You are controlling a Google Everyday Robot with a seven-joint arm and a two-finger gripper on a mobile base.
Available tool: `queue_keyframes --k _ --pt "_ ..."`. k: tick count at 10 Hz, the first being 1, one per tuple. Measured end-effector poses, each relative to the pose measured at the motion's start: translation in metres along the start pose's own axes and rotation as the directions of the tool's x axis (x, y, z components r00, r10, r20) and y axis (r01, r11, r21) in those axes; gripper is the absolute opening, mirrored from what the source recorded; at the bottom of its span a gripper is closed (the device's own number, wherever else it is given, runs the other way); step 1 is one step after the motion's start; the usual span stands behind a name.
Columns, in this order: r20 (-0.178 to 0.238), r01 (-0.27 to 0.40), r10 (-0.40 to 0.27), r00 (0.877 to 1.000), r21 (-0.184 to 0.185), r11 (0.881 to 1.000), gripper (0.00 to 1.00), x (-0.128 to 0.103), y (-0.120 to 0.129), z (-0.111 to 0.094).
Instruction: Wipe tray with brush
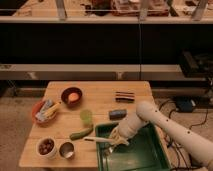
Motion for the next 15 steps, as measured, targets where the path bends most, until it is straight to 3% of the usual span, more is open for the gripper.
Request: queue_keyframes --k 3,4,7,10,13,15 --pt "-0.024 -0.059 0.060 0.998 0.041 0.997 0.00 0.036 0.004 -0.025" --pt "-0.034 -0.089 0.093 0.995 0.083 0.992 0.00 0.054 0.009 -0.046" --pt "-0.047 -0.139 0.147 0.988 0.137 0.981 0.00 0.078 0.028 -0.078" --pt "-0.041 -0.146 0.151 0.988 0.106 0.984 0.00 0.081 0.052 -0.076" --pt "-0.023 -0.139 0.139 0.990 0.039 0.990 0.00 0.056 0.070 -0.040" --pt "-0.011 -0.102 0.102 0.995 -0.008 0.995 0.00 0.023 0.074 -0.011"
